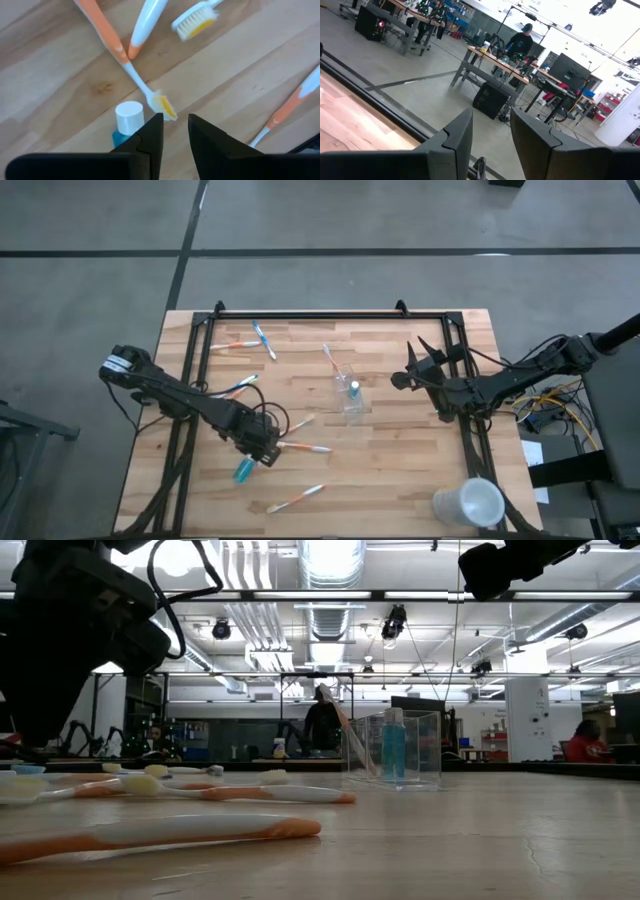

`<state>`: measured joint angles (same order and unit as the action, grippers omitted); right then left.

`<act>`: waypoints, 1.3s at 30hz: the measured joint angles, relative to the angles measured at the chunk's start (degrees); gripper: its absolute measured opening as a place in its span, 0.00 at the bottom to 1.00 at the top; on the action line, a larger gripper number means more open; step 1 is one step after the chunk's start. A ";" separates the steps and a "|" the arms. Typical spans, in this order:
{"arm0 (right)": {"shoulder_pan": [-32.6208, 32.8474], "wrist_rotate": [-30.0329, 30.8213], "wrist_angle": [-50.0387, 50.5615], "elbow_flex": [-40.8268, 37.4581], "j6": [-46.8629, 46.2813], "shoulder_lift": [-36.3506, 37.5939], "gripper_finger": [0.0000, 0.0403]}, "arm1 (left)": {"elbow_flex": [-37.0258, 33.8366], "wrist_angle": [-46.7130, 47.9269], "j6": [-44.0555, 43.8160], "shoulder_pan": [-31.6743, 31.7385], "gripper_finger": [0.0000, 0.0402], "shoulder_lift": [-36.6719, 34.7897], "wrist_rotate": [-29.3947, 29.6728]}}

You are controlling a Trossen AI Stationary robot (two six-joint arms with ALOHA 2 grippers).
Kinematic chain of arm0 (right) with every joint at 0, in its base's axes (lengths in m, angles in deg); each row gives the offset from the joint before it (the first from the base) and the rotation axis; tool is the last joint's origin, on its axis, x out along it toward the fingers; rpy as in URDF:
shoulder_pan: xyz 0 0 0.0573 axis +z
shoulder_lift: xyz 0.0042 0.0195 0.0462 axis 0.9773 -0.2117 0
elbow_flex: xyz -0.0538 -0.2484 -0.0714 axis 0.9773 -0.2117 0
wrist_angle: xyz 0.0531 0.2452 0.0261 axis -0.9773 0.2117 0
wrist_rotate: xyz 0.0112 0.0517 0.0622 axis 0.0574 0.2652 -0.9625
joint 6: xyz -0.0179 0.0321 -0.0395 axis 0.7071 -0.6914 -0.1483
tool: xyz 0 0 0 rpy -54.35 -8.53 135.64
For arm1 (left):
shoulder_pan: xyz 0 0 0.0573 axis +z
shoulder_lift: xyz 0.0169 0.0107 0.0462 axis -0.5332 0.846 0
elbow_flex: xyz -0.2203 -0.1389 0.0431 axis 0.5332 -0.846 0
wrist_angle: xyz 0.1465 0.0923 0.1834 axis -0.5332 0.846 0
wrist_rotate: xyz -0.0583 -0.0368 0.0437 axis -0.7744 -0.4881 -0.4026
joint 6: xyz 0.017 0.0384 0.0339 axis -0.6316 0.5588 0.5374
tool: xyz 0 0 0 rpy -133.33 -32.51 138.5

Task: Pick & Place toothbrushing station
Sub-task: Put the mouthwash bottle into the transparent organizer

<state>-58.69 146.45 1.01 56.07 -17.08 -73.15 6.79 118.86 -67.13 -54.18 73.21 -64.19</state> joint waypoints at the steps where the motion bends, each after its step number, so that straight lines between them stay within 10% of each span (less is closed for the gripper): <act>1: -0.02 0.00 0.00 0.00 0.00 0.00 0.31 | 0.00 0.15 0.03 0.00 0.23 0.00 0.01; 28: 0.00 0.02 -0.01 0.00 0.00 0.00 0.31 | -0.02 1.04 3.61 0.02 0.24 -0.23 2.41; 39: -0.02 0.04 -0.02 0.00 0.00 0.00 0.31 | -0.59 1.65 1.45 0.02 0.47 -3.98 10.39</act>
<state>-58.71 146.49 0.99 56.07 -17.08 -73.15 6.21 120.51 -65.68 -54.16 69.23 -53.80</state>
